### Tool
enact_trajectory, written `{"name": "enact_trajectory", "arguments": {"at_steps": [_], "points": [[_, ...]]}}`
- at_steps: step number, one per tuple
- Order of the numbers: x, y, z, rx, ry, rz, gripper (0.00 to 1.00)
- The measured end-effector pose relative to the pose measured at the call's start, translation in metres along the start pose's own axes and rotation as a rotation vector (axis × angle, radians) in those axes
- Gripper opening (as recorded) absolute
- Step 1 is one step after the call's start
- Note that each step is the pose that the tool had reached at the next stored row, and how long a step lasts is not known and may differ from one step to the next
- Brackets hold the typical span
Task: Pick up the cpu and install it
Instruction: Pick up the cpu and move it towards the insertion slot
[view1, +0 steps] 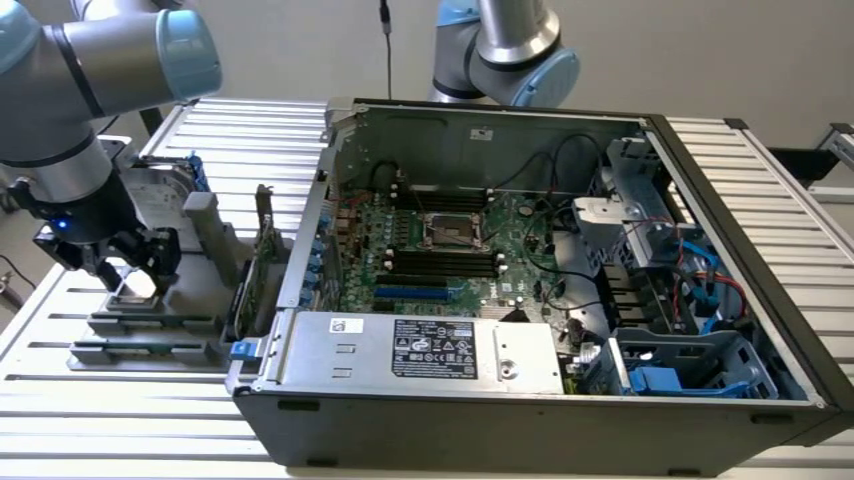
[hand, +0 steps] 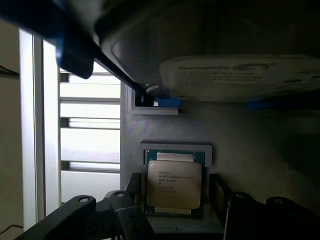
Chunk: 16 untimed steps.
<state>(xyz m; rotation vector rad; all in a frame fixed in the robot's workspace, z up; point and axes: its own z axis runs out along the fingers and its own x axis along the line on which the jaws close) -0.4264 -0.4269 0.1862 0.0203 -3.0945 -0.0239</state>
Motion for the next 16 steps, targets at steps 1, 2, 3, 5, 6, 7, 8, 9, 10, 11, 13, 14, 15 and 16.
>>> {"name": "enact_trajectory", "arguments": {"at_steps": [1,2,3,5,6,7,8,9,10,11,13,14,15,16], "points": [[0.0000,0.0000,0.0000,0.0000,0.0001,0.000,0.65],[0.0000,0.0000,0.0000,0.0001,0.0001,0.000,0.65],[-0.0001,0.0000,0.0001,0.0001,0.0002,0.000,0.65],[-0.0001,0.0000,0.0001,0.0002,0.0004,0.000,0.65],[-0.0001,0.0000,0.0003,0.0001,0.0003,0.000,0.65],[-0.0001,0.0000,0.0004,0.0001,0.0003,0.000,0.65],[-0.0001,0.0000,0.0004,0.0001,0.0003,0.000,0.65],[-0.0001,0.0000,0.0004,0.0001,0.0003,0.000,0.64],[-0.0001,0.0000,0.0005,0.0001,0.0003,0.000,0.64],[-0.0001,0.0000,0.0005,0.0001,0.0003,0.000,0.56],[-0.0001,0.0000,0.0006,0.0001,0.0003,0.000,0.56],[-0.0001,0.0000,0.0006,0.0000,0.0003,0.000,0.56],[-0.0001,0.0000,0.0006,0.0001,0.0004,0.000,0.56],[-0.0001,0.0000,0.0005,0.0001,0.0006,0.000,0.55]]}}
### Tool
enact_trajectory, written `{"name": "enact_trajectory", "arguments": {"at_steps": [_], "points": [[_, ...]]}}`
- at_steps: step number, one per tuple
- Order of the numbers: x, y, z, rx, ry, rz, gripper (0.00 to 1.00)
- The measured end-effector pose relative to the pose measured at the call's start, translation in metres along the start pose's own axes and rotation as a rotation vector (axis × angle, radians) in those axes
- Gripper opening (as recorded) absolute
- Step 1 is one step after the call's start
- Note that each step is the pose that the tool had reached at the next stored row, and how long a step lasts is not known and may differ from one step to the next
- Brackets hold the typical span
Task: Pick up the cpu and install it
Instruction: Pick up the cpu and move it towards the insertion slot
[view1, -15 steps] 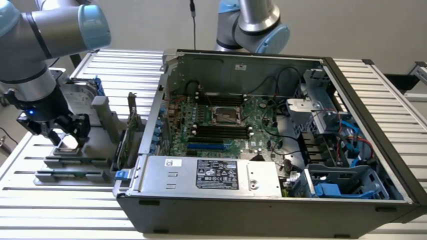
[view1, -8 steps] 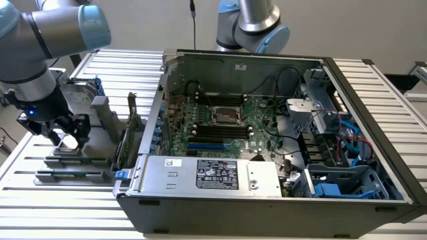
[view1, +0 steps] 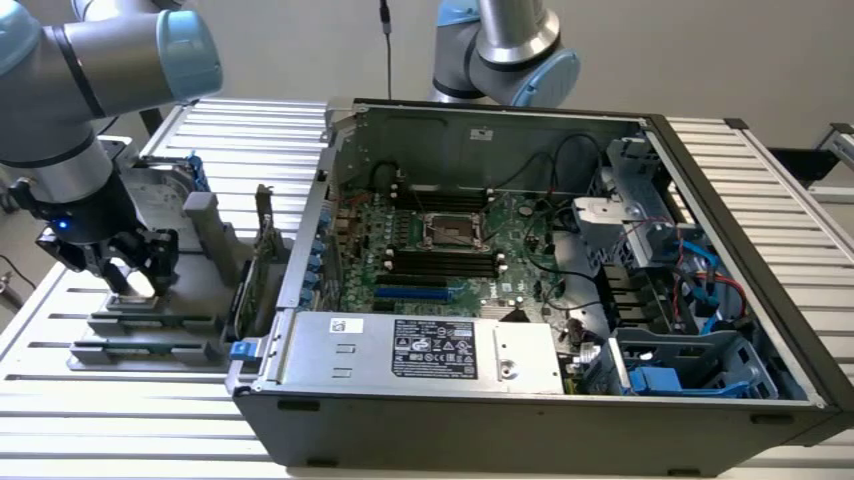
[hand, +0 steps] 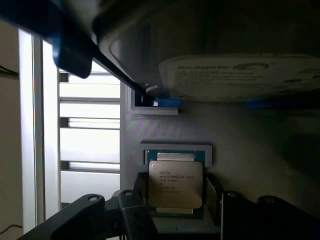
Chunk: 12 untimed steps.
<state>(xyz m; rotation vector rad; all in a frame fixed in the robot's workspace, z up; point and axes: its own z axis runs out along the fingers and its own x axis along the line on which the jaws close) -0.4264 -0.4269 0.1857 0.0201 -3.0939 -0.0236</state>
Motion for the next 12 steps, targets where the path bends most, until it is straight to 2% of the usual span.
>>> {"name": "enact_trajectory", "arguments": {"at_steps": [12], "points": [[0.0001,0.0000,-0.0023,-0.0001,0.0002,0.000,0.55]]}}
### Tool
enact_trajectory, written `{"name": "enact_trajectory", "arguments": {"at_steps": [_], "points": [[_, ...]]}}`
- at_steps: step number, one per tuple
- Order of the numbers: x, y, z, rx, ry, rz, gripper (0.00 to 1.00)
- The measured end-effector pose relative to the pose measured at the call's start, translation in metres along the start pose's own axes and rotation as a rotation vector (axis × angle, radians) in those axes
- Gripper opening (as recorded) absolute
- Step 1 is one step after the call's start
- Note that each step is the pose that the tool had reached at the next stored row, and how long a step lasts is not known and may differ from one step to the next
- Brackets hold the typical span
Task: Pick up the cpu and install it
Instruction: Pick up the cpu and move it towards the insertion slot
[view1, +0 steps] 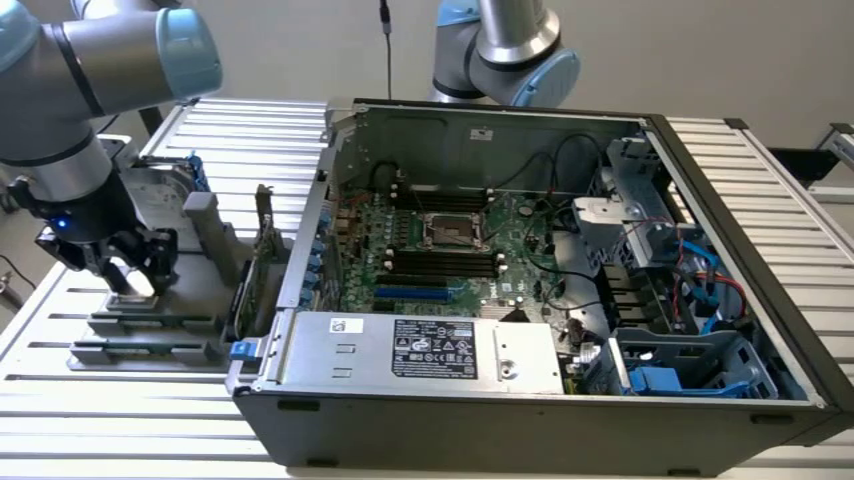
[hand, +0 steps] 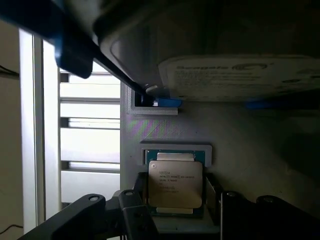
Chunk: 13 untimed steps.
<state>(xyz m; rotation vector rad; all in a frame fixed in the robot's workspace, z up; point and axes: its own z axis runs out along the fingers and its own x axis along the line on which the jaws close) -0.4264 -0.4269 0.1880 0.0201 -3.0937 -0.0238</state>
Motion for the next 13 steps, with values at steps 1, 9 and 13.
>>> {"name": "enact_trajectory", "arguments": {"at_steps": [1,9,13], "points": [[0.000,0.0000,-0.0009,0.0000,-0.0001,0.000,0.55],[0.001,0.0003,-0.0191,-0.0004,0.0002,0.000,0.55],[0.002,0.0006,-0.0356,-0.0005,0.0022,0.000,0.55]]}}
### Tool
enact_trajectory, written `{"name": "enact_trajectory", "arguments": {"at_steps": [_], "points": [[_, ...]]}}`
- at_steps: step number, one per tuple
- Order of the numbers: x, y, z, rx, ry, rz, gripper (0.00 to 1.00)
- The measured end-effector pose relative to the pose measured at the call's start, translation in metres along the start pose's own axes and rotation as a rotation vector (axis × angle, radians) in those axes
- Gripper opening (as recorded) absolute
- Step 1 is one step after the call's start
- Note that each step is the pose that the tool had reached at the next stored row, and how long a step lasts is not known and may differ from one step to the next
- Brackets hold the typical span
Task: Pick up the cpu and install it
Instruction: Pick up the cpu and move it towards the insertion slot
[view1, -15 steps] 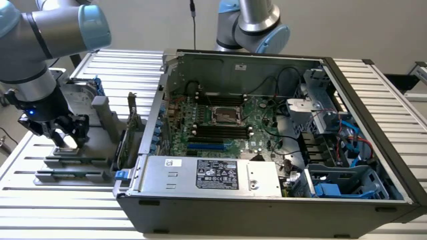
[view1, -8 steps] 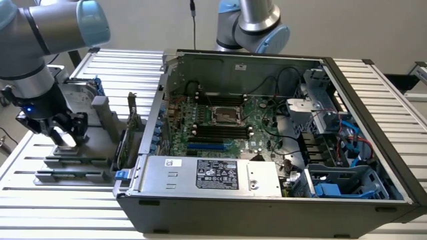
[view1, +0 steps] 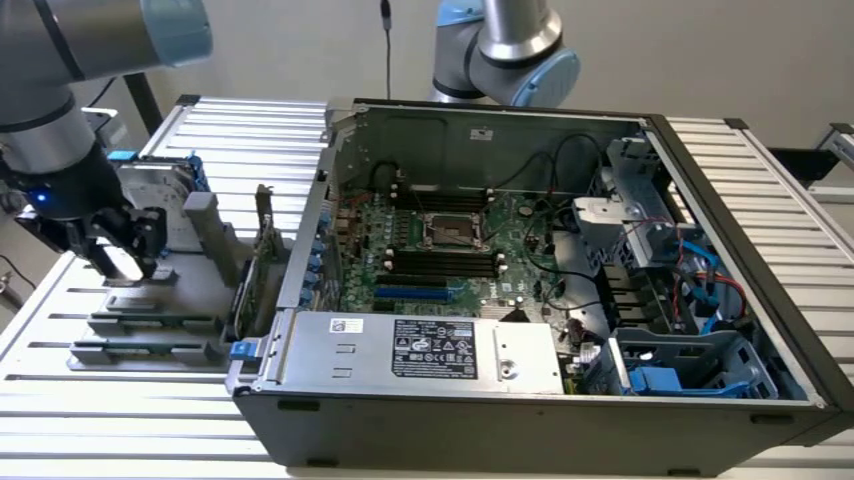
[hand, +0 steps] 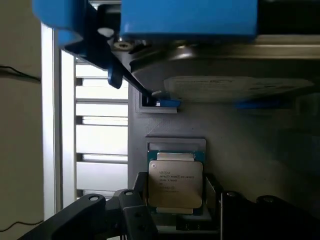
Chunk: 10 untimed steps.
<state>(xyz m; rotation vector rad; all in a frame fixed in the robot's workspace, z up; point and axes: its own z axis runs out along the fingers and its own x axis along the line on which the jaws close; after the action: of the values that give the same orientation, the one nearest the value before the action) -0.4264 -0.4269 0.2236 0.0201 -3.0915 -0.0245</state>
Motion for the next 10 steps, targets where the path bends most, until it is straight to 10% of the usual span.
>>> {"name": "enact_trajectory", "arguments": {"at_steps": [10], "points": [[0.000,0.0005,-0.0453,-0.0001,0.0086,0.000,0.55]]}}
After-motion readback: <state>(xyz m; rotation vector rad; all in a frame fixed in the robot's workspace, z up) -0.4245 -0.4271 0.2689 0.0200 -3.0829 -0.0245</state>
